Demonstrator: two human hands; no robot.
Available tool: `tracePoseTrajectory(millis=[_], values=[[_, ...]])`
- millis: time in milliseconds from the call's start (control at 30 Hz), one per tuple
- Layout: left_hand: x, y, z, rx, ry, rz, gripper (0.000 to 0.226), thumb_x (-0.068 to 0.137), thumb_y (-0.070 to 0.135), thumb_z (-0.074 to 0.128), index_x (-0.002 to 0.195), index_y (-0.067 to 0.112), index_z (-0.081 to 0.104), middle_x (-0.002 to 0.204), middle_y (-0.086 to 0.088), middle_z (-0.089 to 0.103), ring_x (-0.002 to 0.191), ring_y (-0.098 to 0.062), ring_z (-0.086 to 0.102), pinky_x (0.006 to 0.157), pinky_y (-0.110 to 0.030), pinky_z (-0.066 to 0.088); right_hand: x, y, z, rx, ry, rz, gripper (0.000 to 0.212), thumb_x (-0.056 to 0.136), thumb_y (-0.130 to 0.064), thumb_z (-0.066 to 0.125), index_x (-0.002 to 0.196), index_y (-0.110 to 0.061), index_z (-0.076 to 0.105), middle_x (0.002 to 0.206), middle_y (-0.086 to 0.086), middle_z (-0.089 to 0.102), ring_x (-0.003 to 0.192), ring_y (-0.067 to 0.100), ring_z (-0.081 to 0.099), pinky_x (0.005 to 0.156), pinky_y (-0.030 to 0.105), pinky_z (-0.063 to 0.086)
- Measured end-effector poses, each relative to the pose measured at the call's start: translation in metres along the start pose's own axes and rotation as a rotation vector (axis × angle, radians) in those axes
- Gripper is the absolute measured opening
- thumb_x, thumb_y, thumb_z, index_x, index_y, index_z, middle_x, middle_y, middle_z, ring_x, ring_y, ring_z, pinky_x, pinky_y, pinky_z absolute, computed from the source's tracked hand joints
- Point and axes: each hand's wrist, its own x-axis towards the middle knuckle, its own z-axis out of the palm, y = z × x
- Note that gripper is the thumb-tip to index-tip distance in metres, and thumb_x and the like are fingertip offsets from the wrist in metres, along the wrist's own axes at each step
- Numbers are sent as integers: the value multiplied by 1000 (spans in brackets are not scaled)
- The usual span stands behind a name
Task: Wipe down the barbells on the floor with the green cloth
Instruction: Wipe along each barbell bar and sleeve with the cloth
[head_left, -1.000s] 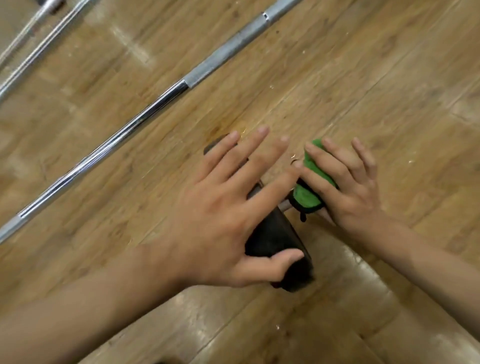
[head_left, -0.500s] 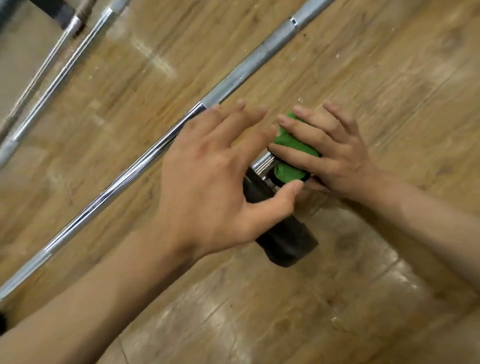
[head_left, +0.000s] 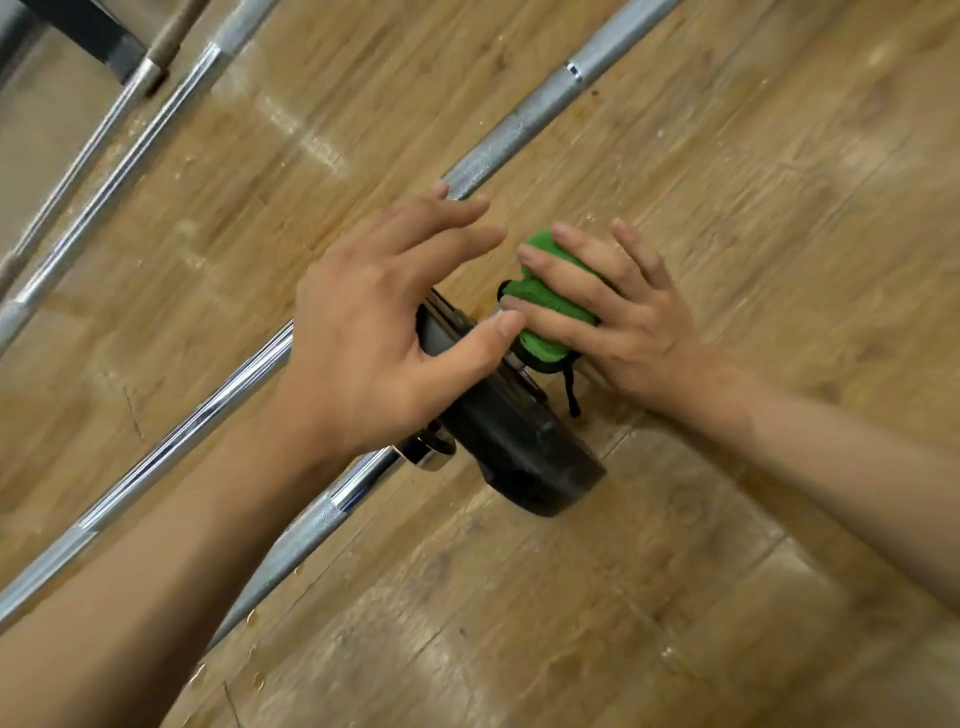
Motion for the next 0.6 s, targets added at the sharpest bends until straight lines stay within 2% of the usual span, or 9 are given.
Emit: tracePoseTrajectory(millis=[67, 133, 167, 200, 267, 367, 433, 500, 600], values=[[-2, 0, -1, 3, -3, -10, 65, 94, 59, 49, 134, 13, 70, 146, -2, 62, 147, -20, 47, 116, -43, 42, -3, -14, 3, -7, 8, 1, 53, 109, -27, 46, 161, -25, 35, 160, 8, 43, 148, 34, 40, 118, 53, 33], [-4, 3, 1, 17, 5, -3, 65, 94, 60, 49, 134, 13, 71, 145, -2, 63, 146, -21, 48, 115, -43, 43, -4, 11, -5, -78, -38, -138, 61, 105, -25, 55, 162, -26, 33, 161, 8, 41, 149, 32, 39, 122, 52, 26], [-4, 4, 2, 26, 15, 6, 65, 94, 61, 49, 133, 13, 71, 144, -2, 63, 146, -21, 49, 114, -43, 43, -4, 22, -9, -81, -49, -137, 62, 104, -25, 58, 161, -26, 35, 162, 9, 40, 150, 33, 38, 123, 53, 21], [-4, 4, 3, 33, 26, 14, 65, 94, 61, 49, 132, 13, 71, 144, -3, 64, 145, -22, 50, 113, -43, 44, -2, 22, -13, -64, -58, -59, 60, 103, -26, 58, 160, -25, 38, 163, 9, 38, 151, 34, 37, 124, 54, 19], [-6, 6, 5, 38, 53, 36, 64, 95, 60, 49, 131, 12, 72, 142, -4, 65, 144, -24, 51, 112, -47, 45, -5, 0, -15, -22, -69, 103, 57, 105, -28, 53, 160, -23, 39, 164, 10, 37, 152, 37, 34, 124, 54, 19], [-9, 12, 8, 57, 69, 50, 62, 95, 58, 50, 130, 11, 72, 142, -5, 65, 144, -26, 51, 111, -51, 45, -3, -5, -18, -36, -119, -88, 50, 108, -28, 43, 158, -23, 40, 161, 9, 41, 149, 33, 39, 122, 52, 24], [-10, 17, 10, 78, 67, 41, 62, 95, 60, 49, 130, 14, 72, 142, -4, 65, 145, -25, 50, 113, -51, 43, 2, 3, -23, -24, -138, -11, 49, 107, -30, 42, 154, -19, 49, 159, 11, 45, 150, 33, 38, 125, 51, 17], [-15, 24, 10, 97, 86, 34, 61, 95, 60, 50, 130, 15, 72, 141, -5, 65, 144, -26, 51, 115, -49, 41, 5, -8, -26, 26, -138, 138, 48, 105, -29, 40, 146, -13, 58, 154, 13, 52, 148, 36, 40, 126, 53, 16], [-21, 45, 18, 148, 117, 49, 56, 92, 56, 55, 124, 15, 75, 137, -5, 68, 139, -28, 56, 115, -52, 41, 16, -15, -37, 50, -201, 29, 48, 105, -34, 34, 127, -10, 70, 130, 15, 68, 133, 36, 58, 122, 58, 27]])
